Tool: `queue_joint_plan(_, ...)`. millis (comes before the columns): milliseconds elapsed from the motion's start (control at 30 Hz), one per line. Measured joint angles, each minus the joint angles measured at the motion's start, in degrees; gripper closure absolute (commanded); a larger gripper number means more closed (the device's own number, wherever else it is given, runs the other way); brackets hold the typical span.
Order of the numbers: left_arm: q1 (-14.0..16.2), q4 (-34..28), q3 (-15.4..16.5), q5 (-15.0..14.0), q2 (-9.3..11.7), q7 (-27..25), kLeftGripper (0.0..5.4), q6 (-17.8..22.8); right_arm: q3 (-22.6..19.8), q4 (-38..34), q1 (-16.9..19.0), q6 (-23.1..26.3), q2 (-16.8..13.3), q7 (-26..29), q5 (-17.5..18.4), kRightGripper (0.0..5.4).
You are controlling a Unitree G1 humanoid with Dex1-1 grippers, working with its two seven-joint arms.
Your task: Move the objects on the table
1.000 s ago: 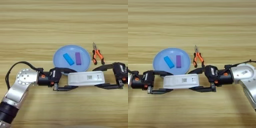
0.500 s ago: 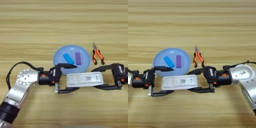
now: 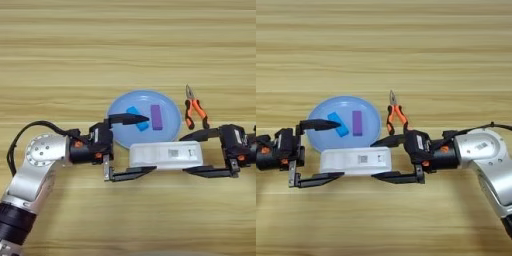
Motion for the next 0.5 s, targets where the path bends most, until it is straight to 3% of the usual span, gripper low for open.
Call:
queue_joint_plan(233,-0.15,-0.77,1.65,-3.50,-0.35,-0.24,0.00,1.38,0.01,0.58,-0.09,-0.23,0.23,-0.31,-0.13,2.49)
queue_joint_plan(500,-1.41,-1.08,4.54,-4.50,-4.82,5.93,0.00,1.67,-0.16,1.14,-0.08,-1.19,0.65,-1.37,-0.04,2.49)
